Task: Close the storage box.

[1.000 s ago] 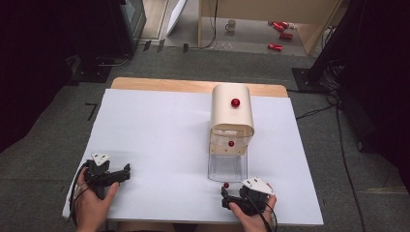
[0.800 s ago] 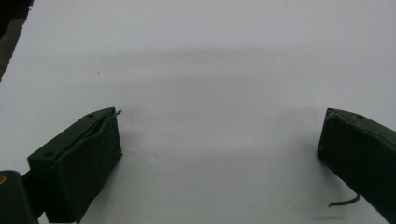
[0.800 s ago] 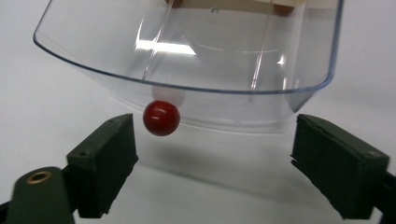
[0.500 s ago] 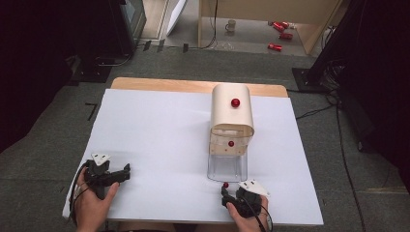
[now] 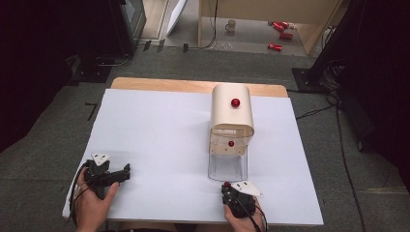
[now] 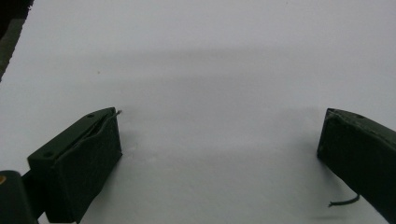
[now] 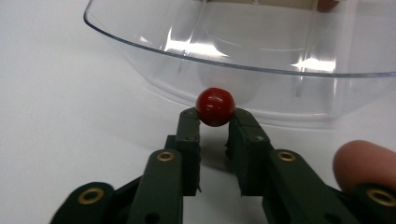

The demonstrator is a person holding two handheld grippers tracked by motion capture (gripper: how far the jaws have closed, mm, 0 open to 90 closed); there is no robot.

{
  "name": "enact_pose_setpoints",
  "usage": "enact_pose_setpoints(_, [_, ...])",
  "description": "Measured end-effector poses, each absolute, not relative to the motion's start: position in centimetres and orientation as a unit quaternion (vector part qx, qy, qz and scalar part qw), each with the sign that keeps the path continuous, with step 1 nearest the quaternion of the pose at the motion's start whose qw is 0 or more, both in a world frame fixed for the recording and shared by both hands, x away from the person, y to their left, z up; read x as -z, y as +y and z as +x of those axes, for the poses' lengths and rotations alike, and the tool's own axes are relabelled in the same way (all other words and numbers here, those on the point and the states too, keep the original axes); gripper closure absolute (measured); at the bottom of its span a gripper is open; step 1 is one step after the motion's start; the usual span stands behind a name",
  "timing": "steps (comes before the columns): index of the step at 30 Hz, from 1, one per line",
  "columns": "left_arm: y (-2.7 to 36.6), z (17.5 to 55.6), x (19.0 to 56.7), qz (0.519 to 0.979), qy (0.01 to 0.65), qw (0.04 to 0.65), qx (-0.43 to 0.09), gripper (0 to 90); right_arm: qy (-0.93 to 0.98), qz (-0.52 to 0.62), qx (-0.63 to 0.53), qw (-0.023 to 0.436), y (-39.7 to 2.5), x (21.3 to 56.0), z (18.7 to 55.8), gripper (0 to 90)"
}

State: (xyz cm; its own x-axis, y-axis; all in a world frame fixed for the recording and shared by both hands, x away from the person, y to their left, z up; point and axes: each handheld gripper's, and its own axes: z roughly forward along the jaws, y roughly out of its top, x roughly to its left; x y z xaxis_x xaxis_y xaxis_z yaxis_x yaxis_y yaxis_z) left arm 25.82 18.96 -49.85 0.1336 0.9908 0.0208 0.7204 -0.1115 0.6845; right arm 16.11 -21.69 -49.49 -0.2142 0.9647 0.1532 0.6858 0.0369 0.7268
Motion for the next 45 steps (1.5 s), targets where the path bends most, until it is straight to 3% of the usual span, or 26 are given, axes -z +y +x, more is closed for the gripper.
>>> enact_pose_setpoints(21, [19.0,25.8,49.8,0.702,0.609,0.271,-0.25,0.0,0.683,0.591,-0.377,0.206,-21.6,47.9,16.4,80.0])
enact_pose_setpoints(45, [19.0,25.8,49.8,0.702,0.609,0.271,-0.25,0.0,0.684,0.589,-0.374,0.214,-22.1,46.9,20.2,81.1])
